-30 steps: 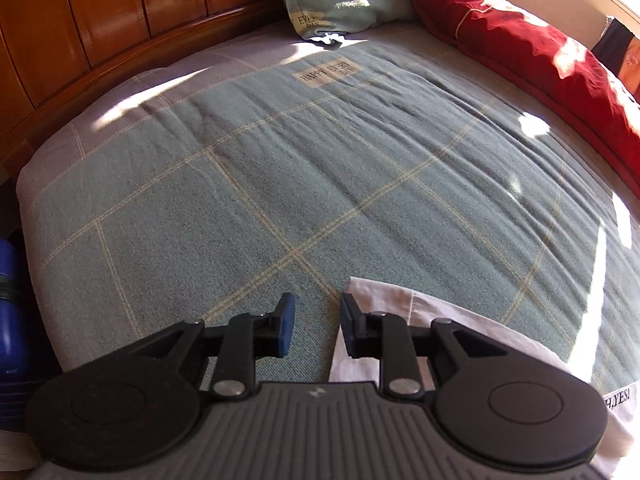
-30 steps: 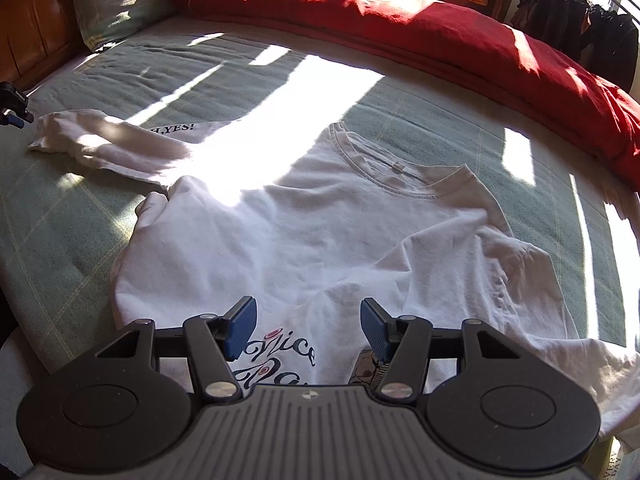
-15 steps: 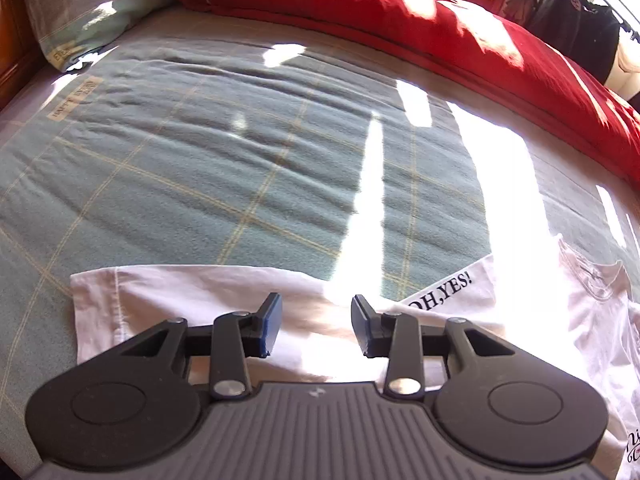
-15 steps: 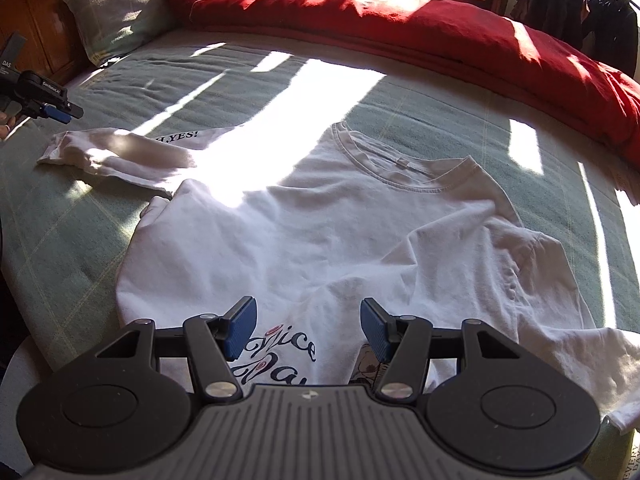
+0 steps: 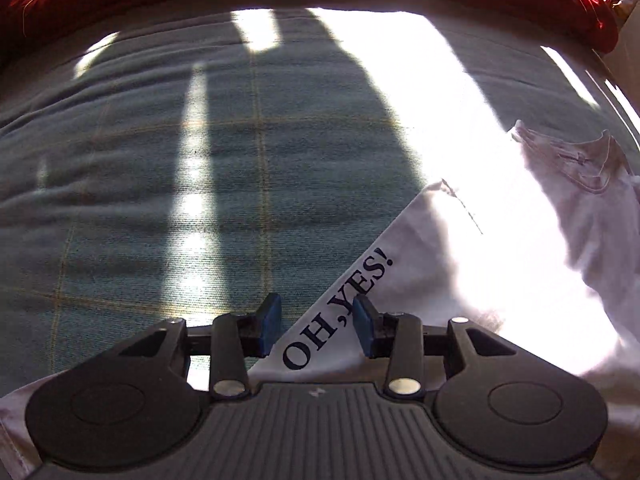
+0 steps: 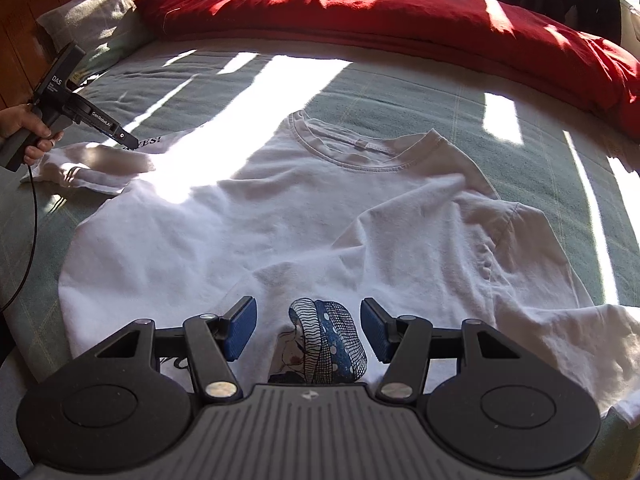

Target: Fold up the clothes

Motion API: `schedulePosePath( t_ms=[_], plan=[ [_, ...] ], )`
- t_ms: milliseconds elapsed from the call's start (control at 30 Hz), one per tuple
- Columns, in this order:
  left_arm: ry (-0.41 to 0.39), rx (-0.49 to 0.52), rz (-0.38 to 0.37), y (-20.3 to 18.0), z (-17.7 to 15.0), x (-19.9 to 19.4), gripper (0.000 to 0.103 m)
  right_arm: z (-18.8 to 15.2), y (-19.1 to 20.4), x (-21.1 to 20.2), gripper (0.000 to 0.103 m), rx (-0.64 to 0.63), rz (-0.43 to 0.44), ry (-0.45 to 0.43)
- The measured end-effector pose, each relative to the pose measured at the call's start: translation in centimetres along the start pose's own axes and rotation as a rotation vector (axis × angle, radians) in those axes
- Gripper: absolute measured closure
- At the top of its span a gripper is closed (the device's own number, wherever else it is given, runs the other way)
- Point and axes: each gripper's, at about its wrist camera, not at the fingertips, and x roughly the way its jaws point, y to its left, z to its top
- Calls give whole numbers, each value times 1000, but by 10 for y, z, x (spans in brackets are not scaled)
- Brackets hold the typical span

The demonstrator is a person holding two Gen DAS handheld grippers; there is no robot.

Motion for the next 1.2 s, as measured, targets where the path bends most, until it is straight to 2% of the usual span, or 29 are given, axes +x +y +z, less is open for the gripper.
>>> schedulePosePath(
  t_ms=[100, 200, 267, 333, 433, 567, 700, 767, 867, 1000, 1067, 1200],
  plan=[
    [20, 36, -27, -1, -1, 8, 55, 2, -5, 7, 41, 21, 8, -4],
    [32, 76, -39, -9, -4, 7, 58, 3, -6, 14, 41, 28, 17, -1],
    [30, 93, -38, -16, -6, 5, 84, 3, -5, 18, 41, 30, 25, 1],
    [16, 110, 2, -24, -8, 2, 101, 3, -5, 22, 41, 33, 30, 3],
    [-40, 107, 37, -27, -3, -6, 102, 3, -6, 26, 41, 42, 31, 6],
    [-102, 56, 55, -20, 12, -13, 102, 4, -6, 24, 41, 39, 27, -8],
    [-93, 16, 75, -15, 21, 5, 101, 4, -10, 23, 41, 44, 17, -9],
    [-88, -19, 74, -11, 20, 9, 93, 4, -11, 21, 41, 49, 16, -9],
    [-97, -72, 72, -3, 19, 10, 89, 3, -11, 19, 41, 48, 13, -9],
    [-151, -83, 95, 2, 14, -12, 84, 3, -11, 17, 41, 48, 11, -15],
    [-167, -96, 70, 7, 8, -23, 72, 4, -11, 16, 41, 52, 11, -19],
    [-142, -148, 24, 19, -18, -29, 71, 5, -7, 13, 41, 47, 16, -29]
  ],
)
